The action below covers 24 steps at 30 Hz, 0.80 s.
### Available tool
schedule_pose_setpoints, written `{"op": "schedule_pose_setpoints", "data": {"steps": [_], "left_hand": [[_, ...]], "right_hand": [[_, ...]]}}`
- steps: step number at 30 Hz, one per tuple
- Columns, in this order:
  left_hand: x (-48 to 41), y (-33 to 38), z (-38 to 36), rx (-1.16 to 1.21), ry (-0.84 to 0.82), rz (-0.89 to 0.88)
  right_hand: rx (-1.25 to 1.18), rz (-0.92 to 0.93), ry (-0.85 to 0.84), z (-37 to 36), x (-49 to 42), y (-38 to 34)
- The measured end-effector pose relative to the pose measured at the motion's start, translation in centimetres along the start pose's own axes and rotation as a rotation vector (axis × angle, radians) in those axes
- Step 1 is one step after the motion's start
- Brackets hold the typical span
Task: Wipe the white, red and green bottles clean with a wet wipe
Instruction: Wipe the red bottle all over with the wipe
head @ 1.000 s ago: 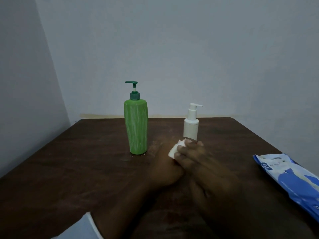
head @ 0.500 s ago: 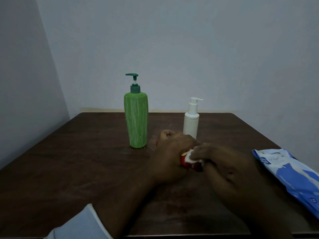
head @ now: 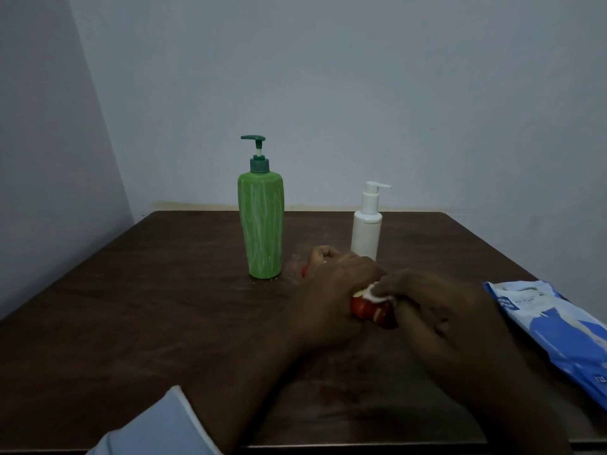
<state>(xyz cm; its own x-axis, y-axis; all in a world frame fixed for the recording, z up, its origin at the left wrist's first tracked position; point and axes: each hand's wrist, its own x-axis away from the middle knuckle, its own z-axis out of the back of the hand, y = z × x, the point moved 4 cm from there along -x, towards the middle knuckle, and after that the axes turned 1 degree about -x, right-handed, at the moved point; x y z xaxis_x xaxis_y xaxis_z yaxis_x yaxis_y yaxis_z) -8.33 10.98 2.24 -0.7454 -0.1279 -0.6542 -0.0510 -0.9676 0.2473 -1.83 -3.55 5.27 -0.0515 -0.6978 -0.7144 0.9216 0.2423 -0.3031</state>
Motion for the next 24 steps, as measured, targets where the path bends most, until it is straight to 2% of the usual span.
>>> {"op": "schedule_pose_setpoints", "data": {"steps": [3,6,9,14,18,20,22,23,24], "left_hand": [[0.0,0.0,-0.2,-0.017,-0.009,-0.007],[0.1,-0.6,-0.1,0.075,0.018,-0.014],[0.1,-0.3,0.1,0.035,0.036,-0.005],[0.3,-0.2,-0.1,0.108,0.041,0.074],[0.2,-0.7,-0.1,0.271,0.047,0.138],[0.0,-0.4,0.3,0.312,0.102,0.195],[0.0,-0.6,0.5,0.355,0.152,0.251],[-0.1,-0.3,1.0,0.363,0.166,0.272],[0.0,-0.4,1.1,0.386,0.181,0.262]], "right_hand": [[0.012,-0.067,0.044,0.4,-0.3,0.0],[0.068,0.024,0.014,-2.2,-0.3,-1.7],[0.089,0.096,-0.05,-2.4,-0.3,-2.0],[-0.032,-0.096,0.125,0.0,-0.6,-0.1],[-0.089,-0.16,0.26,0.6,0.2,0.1],[-0.058,-0.188,0.351,0.5,-0.8,0.2],[-0.125,-0.273,0.273,-0.1,-1.6,0.4],[-0.128,-0.259,0.226,-0.8,-1.8,0.7],[-0.061,-0.169,0.212,-0.7,-1.8,-0.8]]}}
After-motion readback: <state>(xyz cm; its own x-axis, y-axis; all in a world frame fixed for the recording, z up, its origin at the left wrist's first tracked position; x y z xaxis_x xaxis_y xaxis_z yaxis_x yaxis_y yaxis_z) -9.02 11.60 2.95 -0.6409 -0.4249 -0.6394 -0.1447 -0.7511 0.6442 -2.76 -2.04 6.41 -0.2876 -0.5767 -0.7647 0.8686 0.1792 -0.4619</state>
